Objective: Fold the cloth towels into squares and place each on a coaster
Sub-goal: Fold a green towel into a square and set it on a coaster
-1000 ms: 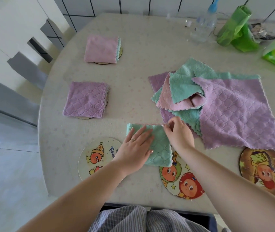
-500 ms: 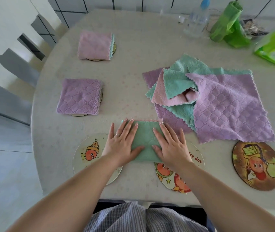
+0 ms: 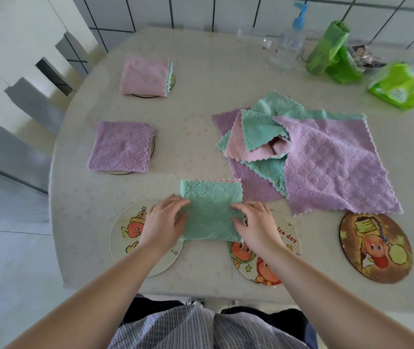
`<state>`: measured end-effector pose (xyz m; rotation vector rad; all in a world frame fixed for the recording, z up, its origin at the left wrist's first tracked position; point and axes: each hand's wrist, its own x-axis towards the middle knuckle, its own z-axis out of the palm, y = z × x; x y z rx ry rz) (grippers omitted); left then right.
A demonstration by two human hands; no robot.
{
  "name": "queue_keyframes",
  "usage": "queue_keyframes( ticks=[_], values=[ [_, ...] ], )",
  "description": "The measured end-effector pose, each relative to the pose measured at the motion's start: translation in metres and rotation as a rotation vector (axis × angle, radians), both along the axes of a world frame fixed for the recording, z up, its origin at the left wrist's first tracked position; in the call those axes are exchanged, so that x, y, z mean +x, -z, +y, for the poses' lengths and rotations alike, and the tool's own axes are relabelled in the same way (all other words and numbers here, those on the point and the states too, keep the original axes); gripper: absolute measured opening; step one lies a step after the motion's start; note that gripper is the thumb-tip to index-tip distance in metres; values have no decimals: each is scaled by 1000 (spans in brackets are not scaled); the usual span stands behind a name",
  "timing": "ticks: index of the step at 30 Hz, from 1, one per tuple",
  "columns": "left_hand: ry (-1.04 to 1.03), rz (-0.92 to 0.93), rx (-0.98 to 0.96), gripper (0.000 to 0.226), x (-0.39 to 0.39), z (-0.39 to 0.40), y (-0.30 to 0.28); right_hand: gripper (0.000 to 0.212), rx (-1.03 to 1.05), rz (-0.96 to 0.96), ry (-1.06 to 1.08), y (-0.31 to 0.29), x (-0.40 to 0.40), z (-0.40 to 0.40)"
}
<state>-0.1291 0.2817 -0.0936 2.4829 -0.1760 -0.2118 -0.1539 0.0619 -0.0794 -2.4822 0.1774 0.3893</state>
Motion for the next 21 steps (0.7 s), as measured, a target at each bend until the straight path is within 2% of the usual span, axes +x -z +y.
queue_keyframes(
  ticks=[4,12,16,21],
  values=[
    [-4,58,-148,28,5,-7,-8,37,108,44,67,-10,3,1],
    [-286,151,-524,34,-4,23,-25,32,329,-5,190,-29,-10,33],
    [-376,189,-581,35,-18,61,-28,32,455,66,173,-35,-15,70],
    [-497,175,-517,32,-42,87,-20,33,434,141,51,-33,-22,100]
  ],
)
